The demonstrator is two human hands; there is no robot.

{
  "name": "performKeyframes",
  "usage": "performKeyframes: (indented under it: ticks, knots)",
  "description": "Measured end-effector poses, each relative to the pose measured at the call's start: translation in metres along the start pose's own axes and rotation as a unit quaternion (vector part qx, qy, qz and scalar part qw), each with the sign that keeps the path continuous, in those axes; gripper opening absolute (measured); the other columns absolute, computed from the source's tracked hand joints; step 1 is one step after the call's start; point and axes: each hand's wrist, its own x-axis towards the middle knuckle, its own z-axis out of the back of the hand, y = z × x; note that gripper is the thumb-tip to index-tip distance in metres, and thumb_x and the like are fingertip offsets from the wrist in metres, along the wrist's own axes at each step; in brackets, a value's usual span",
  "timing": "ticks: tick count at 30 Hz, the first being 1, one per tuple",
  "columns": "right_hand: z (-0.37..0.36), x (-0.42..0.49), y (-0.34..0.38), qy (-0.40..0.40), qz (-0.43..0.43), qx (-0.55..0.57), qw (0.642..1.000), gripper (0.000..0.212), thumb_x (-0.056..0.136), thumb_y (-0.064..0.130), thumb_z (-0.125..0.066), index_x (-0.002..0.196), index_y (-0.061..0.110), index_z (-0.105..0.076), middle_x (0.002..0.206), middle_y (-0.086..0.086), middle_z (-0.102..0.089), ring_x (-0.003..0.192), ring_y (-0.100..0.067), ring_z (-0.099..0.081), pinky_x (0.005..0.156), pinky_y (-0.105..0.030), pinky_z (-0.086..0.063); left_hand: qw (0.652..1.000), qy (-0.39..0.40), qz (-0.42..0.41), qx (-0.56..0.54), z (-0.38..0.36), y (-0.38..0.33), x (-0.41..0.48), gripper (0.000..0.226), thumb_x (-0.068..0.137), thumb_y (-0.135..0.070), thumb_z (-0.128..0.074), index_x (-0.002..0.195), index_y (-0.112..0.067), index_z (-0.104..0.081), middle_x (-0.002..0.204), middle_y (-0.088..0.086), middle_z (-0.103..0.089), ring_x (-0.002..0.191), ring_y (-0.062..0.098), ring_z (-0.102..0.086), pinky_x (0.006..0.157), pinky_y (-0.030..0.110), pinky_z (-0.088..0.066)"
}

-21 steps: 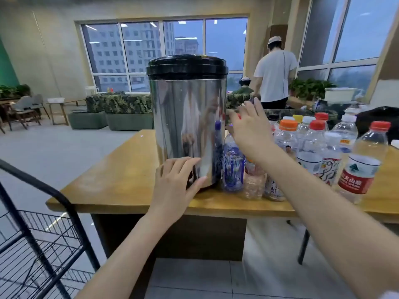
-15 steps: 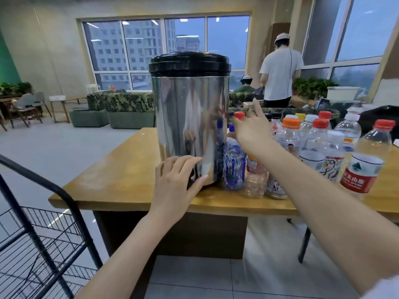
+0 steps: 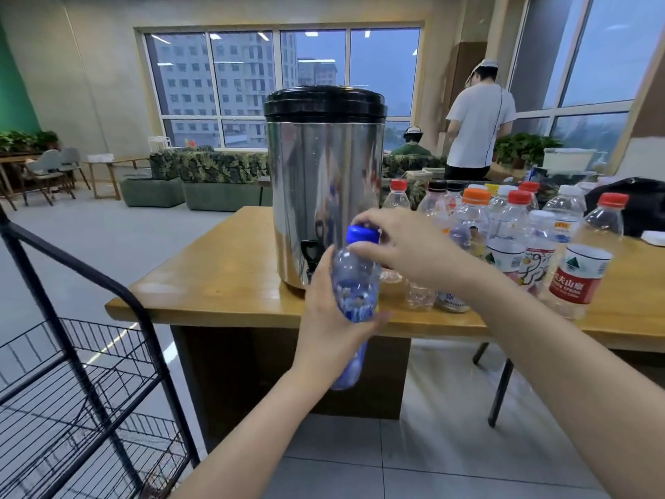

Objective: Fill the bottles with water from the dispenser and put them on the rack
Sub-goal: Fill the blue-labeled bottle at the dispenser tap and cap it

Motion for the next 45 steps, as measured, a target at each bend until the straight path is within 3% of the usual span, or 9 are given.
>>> performKeyframes:
  ticks: [4, 7, 14, 18, 25, 29, 34, 38, 45]
  knots:
    - [-0.029, -0.019, -0.001, 0.082, -0.114, -0.083, 0.987, 0.077, 0.082, 0.08, -0.011, 0.082, 0.019, -0.058, 0.076, 0.002, -0.061, 0.073, -0.018, -0.061, 0.066, -0.037, -0.051, 0.992, 0.017, -0.016, 0.126, -0.018, 0.016, -0.037, 0.097, 0.068, -0.03, -0.086, 0.143, -0.043, -0.025, 0.131, -0.02, -0.052, 0.117, -0.001, -0.054, 0.094, 0.02, -0.048]
    - [-0.058, -0.028, -0.003, 0.086, -0.132, -0.192, 0.969, 0.078, 0.09, 0.071, -0.007, 0.074, 0.013, -0.057, 0.073, 0.0, -0.059, 0.074, -0.023, -0.062, 0.061, -0.033, -0.046, 0.978, 0.028, -0.021, 0.207, -0.024, 0.032, -0.055, 0.101, 0.066, -0.03, -0.085, 0.145, -0.033, -0.022, 0.131, -0.011, -0.05, 0.116, 0.006, -0.053, 0.092, 0.019, -0.048]
    - [-0.067, -0.037, -0.017, 0.085, 0.177, -0.038, 0.98, 0.042, 0.102, 0.044, -0.021, 0.07, 0.027, -0.042, 0.063, 0.009, -0.046, 0.056, -0.008, -0.043, 0.058, -0.027, -0.034, 0.95, 0.241, 0.127, -0.152, 0.01, 0.045, -0.065, 0.079, 0.074, -0.005, -0.083, 0.132, -0.035, -0.039, 0.117, -0.02, -0.064, 0.114, 0.006, -0.062, 0.086, 0.014, -0.049]
    - [-0.059, -0.036, -0.018, 0.212, 0.016, 0.097, 0.972, 0.05, 0.09, 0.067, -0.038, 0.12, 0.028, -0.049, 0.105, 0.014, -0.056, 0.091, -0.003, -0.055, 0.08, -0.027, -0.05, 0.965, 0.207, 0.118, -0.106, 0.014, 0.056, -0.061, 0.085, 0.072, -0.009, -0.086, 0.135, -0.037, -0.036, 0.12, -0.023, -0.059, 0.116, 0.003, -0.059, 0.088, 0.014, -0.049]
    - [-0.054, -0.025, -0.026, 0.295, 0.002, 0.16, 0.942, 0.037, 0.09, 0.044, -0.063, 0.123, 0.027, -0.061, 0.118, 0.014, -0.058, 0.105, -0.002, -0.057, 0.087, -0.021, -0.051, 0.972, 0.21, 0.079, -0.069, 0.013, 0.065, -0.055, 0.086, 0.071, -0.01, -0.086, 0.136, -0.034, -0.035, 0.12, -0.028, -0.056, 0.118, 0.003, -0.058, 0.09, 0.015, -0.048]
    - [-0.061, -0.022, -0.023, 0.316, -0.1, 0.146, 0.932, 0.049, 0.087, 0.056, -0.058, 0.12, 0.019, -0.057, 0.099, 0.001, -0.069, 0.072, -0.006, -0.068, 0.062, -0.018, -0.054, 0.973, 0.205, 0.081, -0.07, 0.015, 0.069, -0.053, 0.086, 0.071, -0.009, -0.086, 0.137, -0.033, -0.035, 0.12, -0.027, -0.056, 0.117, 0.004, -0.058, 0.09, 0.015, -0.048]
    - [-0.056, -0.016, -0.029, 0.262, -0.036, 0.175, 0.948, 0.041, 0.089, 0.03, -0.068, 0.128, 0.031, -0.057, 0.115, 0.018, -0.059, 0.102, 0.002, -0.058, 0.085, -0.017, -0.049, 0.966, 0.208, 0.126, -0.087, 0.02, 0.083, -0.054, 0.086, 0.071, -0.018, -0.087, 0.135, -0.038, -0.034, 0.12, -0.028, -0.056, 0.117, 0.003, -0.058, 0.088, 0.014, -0.049]
    - [-0.09, 0.0, -0.064, 0.17, -0.106, 0.07, 0.977, 0.04, 0.086, 0.025, -0.072, 0.122, 0.02, -0.054, 0.117, -0.001, -0.059, 0.104, -0.017, -0.056, 0.093, -0.036, -0.049, 0.95, 0.18, 0.216, -0.134, 0.022, 0.093, -0.058, 0.082, 0.065, -0.052, -0.08, 0.132, -0.047, -0.034, 0.126, -0.014, -0.059, 0.115, 0.006, -0.061, 0.088, 0.024, -0.054]
    - [-0.159, 0.014, -0.088, 0.158, -0.18, -0.096, 0.966, 0.026, 0.093, 0.016, -0.06, 0.119, 0.013, -0.055, 0.118, -0.009, -0.052, 0.098, -0.023, -0.055, 0.084, -0.037, -0.051, 0.953, 0.057, 0.276, -0.115, 0.023, 0.107, -0.051, 0.063, 0.074, -0.03, -0.084, 0.124, -0.041, -0.046, 0.115, -0.017, -0.062, 0.103, -0.001, -0.064, 0.078, 0.018, -0.054]
